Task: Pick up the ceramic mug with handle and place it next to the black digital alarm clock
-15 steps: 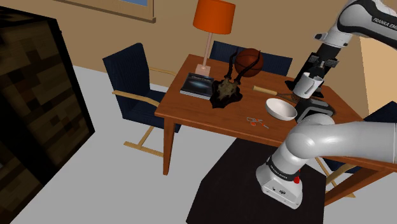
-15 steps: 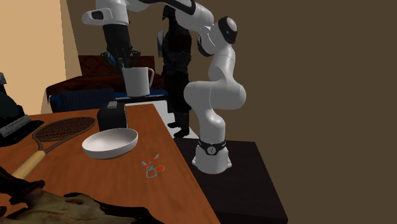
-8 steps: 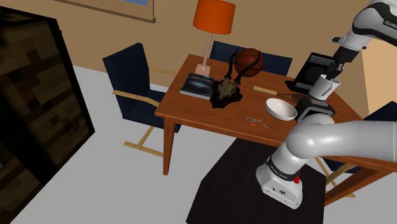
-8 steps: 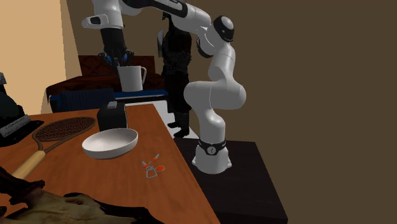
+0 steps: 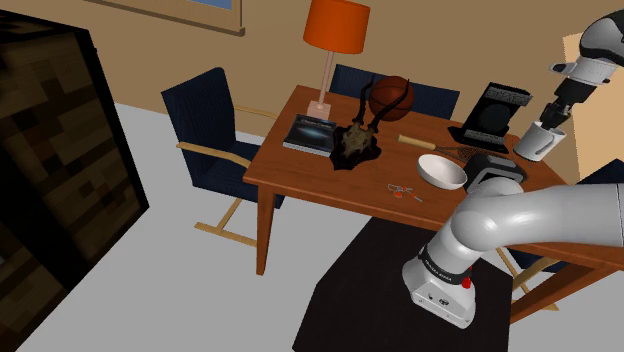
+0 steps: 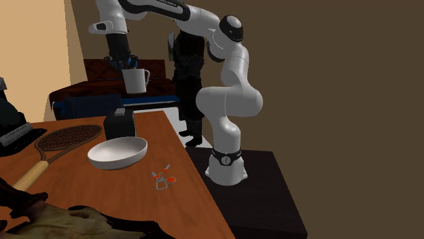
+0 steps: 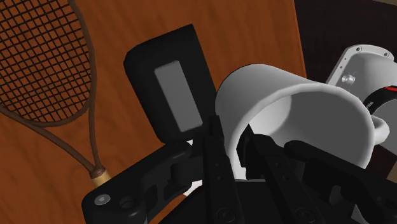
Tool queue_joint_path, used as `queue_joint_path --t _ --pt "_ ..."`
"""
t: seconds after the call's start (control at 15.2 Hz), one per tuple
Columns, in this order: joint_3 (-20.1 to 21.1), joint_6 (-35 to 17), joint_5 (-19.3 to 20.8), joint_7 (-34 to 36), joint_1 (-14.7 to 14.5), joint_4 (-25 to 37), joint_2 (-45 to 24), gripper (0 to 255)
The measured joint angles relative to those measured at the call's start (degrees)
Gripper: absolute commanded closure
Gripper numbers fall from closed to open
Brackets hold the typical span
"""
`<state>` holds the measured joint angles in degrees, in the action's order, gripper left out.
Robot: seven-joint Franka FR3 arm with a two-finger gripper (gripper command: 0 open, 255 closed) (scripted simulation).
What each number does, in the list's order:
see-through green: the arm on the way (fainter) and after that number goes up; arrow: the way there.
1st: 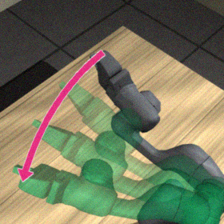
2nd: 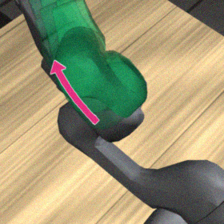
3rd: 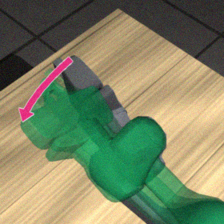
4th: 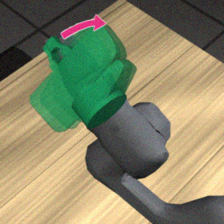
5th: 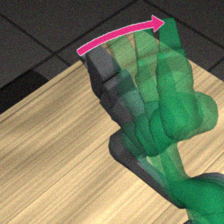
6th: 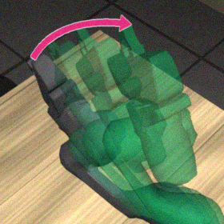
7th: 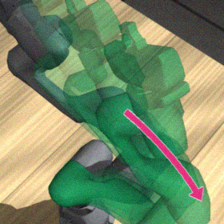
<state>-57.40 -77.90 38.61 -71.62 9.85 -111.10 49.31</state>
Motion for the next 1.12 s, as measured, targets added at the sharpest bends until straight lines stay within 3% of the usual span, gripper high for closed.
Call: queue_joint_path --t 0.4,0.86,1.12 --pt "-9.4 0.7 3.3 -8.1 -5.4 10.3 -2.2 255" --pt "-24.2 2.8 7.6 -18.0 -18.8 28.0 -3.1 255" --pt "-25.7 1.4 8.8 -18.5 -19.5 27.7 -2.0 255"
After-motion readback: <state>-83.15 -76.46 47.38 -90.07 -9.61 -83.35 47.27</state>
